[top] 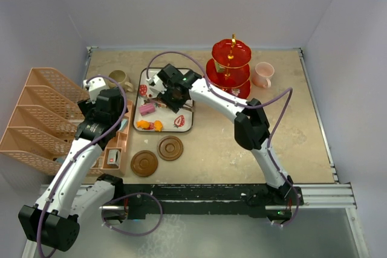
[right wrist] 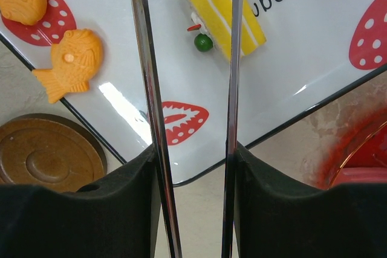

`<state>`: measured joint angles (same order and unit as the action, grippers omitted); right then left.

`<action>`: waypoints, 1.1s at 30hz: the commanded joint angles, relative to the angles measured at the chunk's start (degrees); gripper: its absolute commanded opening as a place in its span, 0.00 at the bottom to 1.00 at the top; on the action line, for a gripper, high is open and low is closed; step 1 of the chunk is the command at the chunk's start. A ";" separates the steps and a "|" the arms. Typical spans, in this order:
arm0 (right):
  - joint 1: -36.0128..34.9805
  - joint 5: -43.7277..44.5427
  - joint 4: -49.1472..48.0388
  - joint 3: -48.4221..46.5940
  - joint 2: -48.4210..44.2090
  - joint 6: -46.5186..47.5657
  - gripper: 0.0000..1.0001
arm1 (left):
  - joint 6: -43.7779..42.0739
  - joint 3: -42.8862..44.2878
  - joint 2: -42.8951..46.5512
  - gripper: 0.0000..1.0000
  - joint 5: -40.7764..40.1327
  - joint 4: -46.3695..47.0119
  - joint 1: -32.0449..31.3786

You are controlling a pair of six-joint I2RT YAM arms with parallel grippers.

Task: Serve the afternoon tea
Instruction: Pick up the desert from the tray.

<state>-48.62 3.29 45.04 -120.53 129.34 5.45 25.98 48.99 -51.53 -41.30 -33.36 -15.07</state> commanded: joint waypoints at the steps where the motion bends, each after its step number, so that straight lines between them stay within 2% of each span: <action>1: 0.88 -0.33 1.33 -4.05 -0.13 2.13 0.47 | 0.21 0.78 0.17 0.88 0.15 1.81 -0.05; 33: 1.60 -4.46 -0.02 -2.03 1.44 4.03 0.46 | 0.04 0.92 -0.80 0.88 -0.44 1.53 -0.04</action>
<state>-47.03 0.27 46.19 -122.34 130.15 8.01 25.96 48.99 -52.27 -41.12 -33.36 -15.07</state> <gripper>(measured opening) 0.463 0.881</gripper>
